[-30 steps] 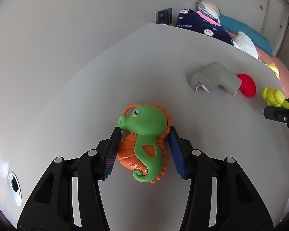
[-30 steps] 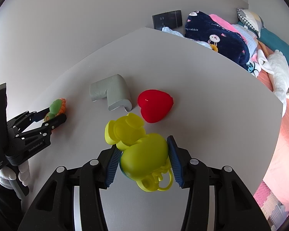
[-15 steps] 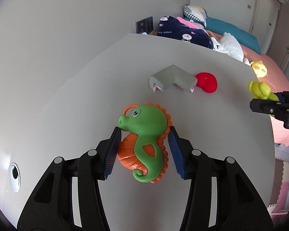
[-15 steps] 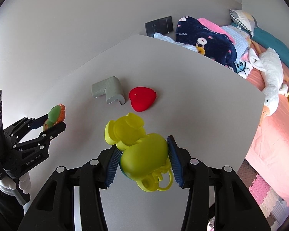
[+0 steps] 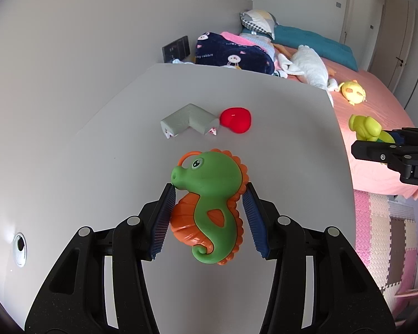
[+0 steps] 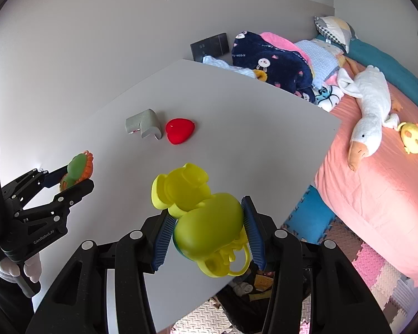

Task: Collect trash
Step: 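Lift and carry the seahorse and yellow frog toy over the bin with both tools, then open both tools to drop the seahorse and yellow toy into the bin, then move both open tools back over the desk toward the corner guard and heart, then grasp the grey corner guard with the left tool while the right tool grasps the red heart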

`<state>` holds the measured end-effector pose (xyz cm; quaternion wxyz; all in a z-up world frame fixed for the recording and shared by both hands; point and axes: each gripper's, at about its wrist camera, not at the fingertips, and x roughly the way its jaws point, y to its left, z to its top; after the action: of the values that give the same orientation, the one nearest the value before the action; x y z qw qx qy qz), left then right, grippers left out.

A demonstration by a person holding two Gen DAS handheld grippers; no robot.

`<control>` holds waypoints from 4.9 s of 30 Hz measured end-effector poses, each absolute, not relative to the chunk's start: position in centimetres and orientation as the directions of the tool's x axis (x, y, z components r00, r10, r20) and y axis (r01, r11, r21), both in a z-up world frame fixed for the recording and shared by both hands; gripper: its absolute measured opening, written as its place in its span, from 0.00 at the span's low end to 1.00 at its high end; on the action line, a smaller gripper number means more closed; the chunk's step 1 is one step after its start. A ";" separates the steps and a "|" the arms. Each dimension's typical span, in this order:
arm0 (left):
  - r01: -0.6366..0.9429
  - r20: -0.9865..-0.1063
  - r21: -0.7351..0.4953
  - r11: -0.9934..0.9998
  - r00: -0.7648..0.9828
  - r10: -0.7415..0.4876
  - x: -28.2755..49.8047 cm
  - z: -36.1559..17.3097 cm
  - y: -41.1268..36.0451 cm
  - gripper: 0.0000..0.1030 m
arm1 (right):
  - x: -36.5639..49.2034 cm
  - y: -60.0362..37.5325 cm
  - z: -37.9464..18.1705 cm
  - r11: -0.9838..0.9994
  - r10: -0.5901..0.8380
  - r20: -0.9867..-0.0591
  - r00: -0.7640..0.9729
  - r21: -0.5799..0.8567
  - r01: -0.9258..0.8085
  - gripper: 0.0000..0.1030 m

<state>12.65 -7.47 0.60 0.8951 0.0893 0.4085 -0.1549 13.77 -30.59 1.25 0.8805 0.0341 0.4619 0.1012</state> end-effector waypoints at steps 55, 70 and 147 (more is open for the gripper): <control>0.728 -0.795 0.029 0.685 0.433 -0.426 0.5 0.6 -30.0 0.48 | 0.6 -51.4 1.7 0.969 -0.003 -0.802 0.597 0.144 0.199 0.48; 0.687 -0.803 0.049 0.725 0.459 -0.381 1.7 -0.1 -28.5 0.86 | 2.6 -50.3 1.3 0.974 -0.055 -0.804 0.592 0.087 0.208 0.73; 0.353 -0.798 -0.020 0.936 0.558 -0.228 22.6 -3.6 -5.5 0.86 | 29.0 -22.6 -4.5 0.982 0.161 -0.862 0.480 0.091 -0.166 0.72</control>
<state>22.59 -5.52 -3.58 0.8798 0.0710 0.4401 -0.1649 28.99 -22.65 -4.55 0.8602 -0.0025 0.5010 0.0949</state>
